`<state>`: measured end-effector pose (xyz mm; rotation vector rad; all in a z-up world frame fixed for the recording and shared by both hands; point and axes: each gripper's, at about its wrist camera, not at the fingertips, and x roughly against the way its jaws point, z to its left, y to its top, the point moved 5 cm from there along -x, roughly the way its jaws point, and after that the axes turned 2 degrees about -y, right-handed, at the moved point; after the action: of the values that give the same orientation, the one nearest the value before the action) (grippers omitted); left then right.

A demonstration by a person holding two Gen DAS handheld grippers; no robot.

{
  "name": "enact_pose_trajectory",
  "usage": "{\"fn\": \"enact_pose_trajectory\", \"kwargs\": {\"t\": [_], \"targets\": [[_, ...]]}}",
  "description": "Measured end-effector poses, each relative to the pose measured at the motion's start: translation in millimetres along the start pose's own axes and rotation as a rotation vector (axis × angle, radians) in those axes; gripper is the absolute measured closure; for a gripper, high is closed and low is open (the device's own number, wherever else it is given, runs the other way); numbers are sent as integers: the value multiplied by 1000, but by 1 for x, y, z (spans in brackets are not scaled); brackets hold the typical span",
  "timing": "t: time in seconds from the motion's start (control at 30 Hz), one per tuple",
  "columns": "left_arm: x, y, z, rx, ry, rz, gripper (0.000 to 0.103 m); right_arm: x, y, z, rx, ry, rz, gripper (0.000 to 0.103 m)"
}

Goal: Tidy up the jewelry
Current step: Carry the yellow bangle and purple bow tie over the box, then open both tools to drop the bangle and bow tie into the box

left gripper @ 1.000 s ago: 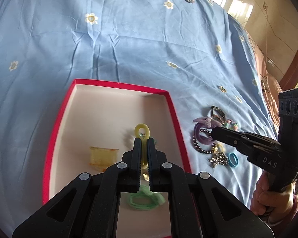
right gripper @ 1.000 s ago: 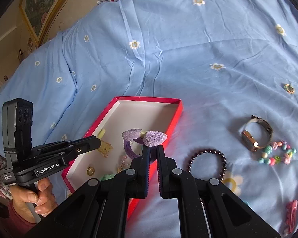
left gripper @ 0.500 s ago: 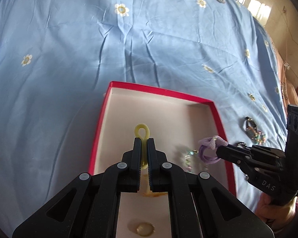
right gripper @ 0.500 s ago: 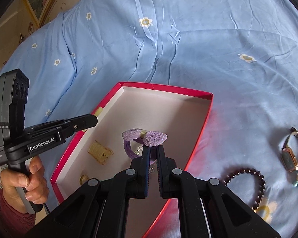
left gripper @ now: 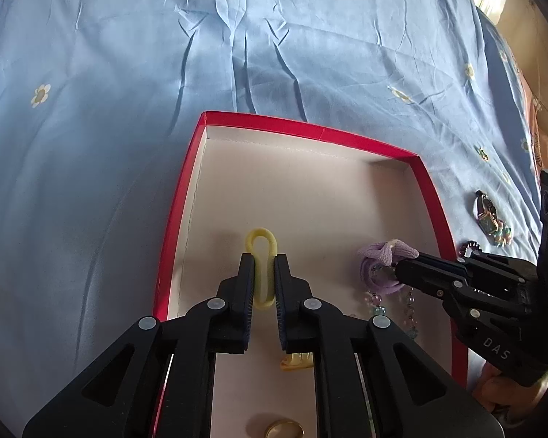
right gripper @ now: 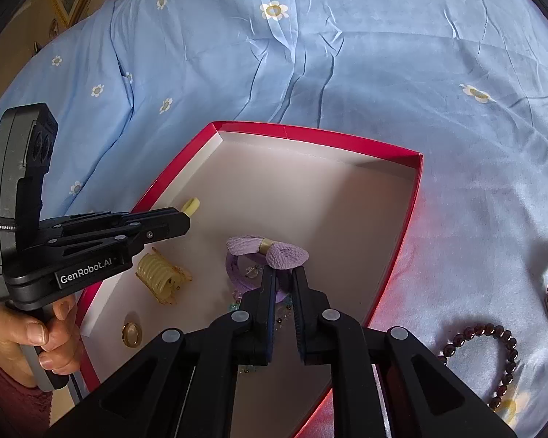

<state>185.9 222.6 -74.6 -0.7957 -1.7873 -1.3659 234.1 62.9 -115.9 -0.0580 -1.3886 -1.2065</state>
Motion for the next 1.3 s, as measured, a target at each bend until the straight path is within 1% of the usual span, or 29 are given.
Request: {"fn": "enact_pose_trajectory", "kwargs": {"t": [0.13,0.17,0.2,0.27,0.3,0.33,0.53,0.67,0.77,0.9,1.0,1.13,1.27,1.3], "targets": [[-1,-1,-1,-6,21,8,80,1,-1,-1,-13,11,-2,91],[-1,-1,-1,-5,24,8,74,2,-1,-1,-15,13,-3,91],[0,-1,-1,-2,26,8,70,3,-1,-2,-18,14,-5,90],[2,-1,0,4,30,6,67,6,-1,-2,-25,16,-10,85],[2,-1,1,7,30,6,66,8,-2,-2,-28,16,-14,81],[3,-1,0,9,30,5,66,9,-1,-3,-30,15,-16,79],[16,-5,-2,25,39,-17,63,24,-4,-3,-44,24,-41,79],[37,-10,-7,46,28,-54,60,44,-8,-5,-67,33,-74,79],[55,-14,-16,45,13,-84,58,67,-12,-8,-83,37,-106,79],[77,-17,-33,34,-16,-121,55,109,-13,-10,-96,41,-168,78],[92,-18,-49,18,-42,-145,53,146,-11,-13,-108,43,-226,72],[105,-22,-69,-11,-70,-162,50,194,-8,-20,-126,32,-308,72],[115,-28,-89,-35,-99,-171,50,235,-8,-24,-136,8,-370,71],[117,-30,-94,-44,-102,-172,49,244,-8,-24,-133,-3,-386,70]]}}
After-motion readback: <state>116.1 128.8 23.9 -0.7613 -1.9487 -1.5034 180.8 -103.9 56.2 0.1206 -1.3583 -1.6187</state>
